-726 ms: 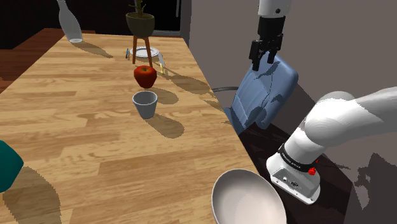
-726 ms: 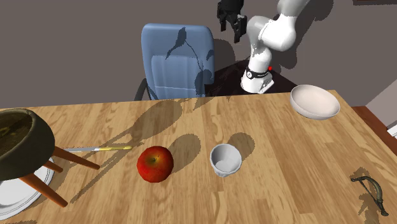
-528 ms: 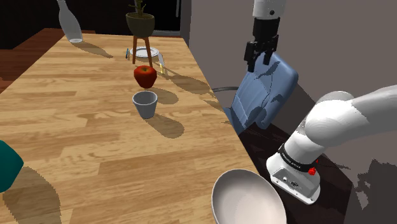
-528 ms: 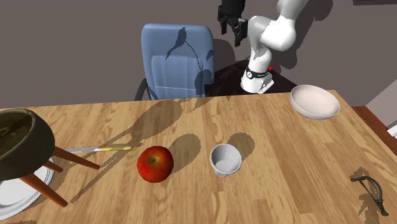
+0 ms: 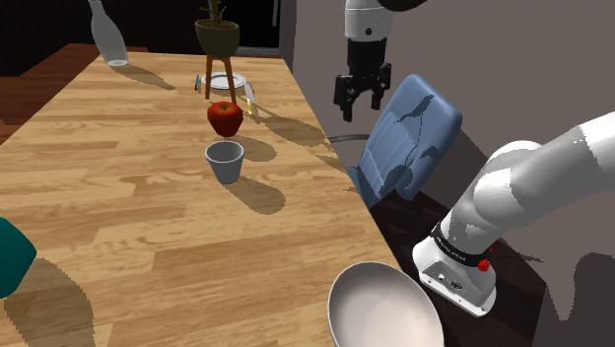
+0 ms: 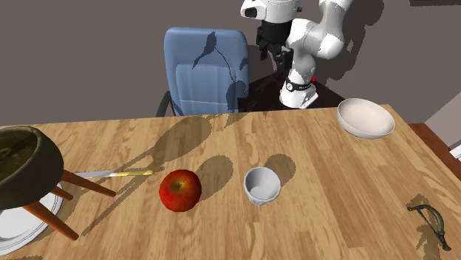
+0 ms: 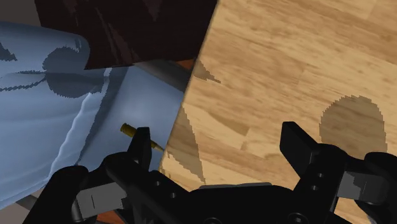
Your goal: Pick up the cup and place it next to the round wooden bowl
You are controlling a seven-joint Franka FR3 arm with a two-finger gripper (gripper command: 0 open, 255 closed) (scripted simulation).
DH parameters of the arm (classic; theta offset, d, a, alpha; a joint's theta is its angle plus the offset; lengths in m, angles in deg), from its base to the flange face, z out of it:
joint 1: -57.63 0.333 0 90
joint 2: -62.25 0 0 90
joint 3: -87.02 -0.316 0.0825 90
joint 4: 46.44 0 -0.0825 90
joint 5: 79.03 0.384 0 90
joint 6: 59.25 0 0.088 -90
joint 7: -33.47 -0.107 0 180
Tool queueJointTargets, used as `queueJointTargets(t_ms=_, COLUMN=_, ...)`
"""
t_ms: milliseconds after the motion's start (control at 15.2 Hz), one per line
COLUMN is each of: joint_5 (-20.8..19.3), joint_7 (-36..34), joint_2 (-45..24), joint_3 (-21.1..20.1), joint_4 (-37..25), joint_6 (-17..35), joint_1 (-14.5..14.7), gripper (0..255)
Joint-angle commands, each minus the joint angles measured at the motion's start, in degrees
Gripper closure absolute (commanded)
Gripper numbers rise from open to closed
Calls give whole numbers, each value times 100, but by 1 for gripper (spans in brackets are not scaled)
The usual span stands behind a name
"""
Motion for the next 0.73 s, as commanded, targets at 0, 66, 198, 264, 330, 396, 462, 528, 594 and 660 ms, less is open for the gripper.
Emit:
queueJointTargets(t_ms=0, joint_5=51, joint_7=-292, joint_2=-433, joint_3=-209, joint_4=-195, joint_6=244, joint_1=14, gripper=0)
queueJointTargets(t_ms=66, joint_5=64, joint_7=-435, joint_2=-625, joint_3=-307, joint_4=-305, joint_6=326, joint_1=25, gripper=0)
queueJointTargets(t_ms=198, joint_5=63, joint_7=-725, joint_2=-1022, joint_3=-497, joint_4=-548, joint_6=477, joint_1=41, gripper=0)
queueJointTargets(t_ms=264, joint_5=49, joint_7=-873, joint_2=-1227, joint_3=-588, joint_4=-680, joint_6=546, joint_1=50, gripper=0)
queueJointTargets(t_ms=330, joint_5=25, joint_7=-1022, joint_2=-1436, joint_3=-677, joint_4=-819, joint_6=609, joint_1=58, gripper=0)
queueJointTargets(t_ms=396, joint_5=-7, joint_7=-1173, joint_2=-1649, joint_3=-762, joint_4=-966, joint_6=668, joint_1=68, gripper=0)
queueJointTargets(t_ms=462, joint_5=-49, joint_7=-1325, joint_2=-1866, joint_3=-842, joint_4=-1121, joint_6=721, joint_1=81, gripper=0)
queueJointTargets(t_ms=528, joint_5=-100, joint_7=-1480, joint_2=-2088, joint_3=-919, joint_4=-1283, joint_6=767, joint_1=96, gripper=0)
queueJointTargets(t_ms=594, joint_5=-160, joint_7=-1635, joint_2=-2313, joint_3=-991, joint_4=-1453, joint_6=807, joint_1=114, gripper=0)
queueJointTargets(t_ms=660, joint_5=-228, joint_7=-1791, joint_2=-2542, joint_3=-1059, joint_4=-1631, joint_6=841, joint_1=136, gripper=0)
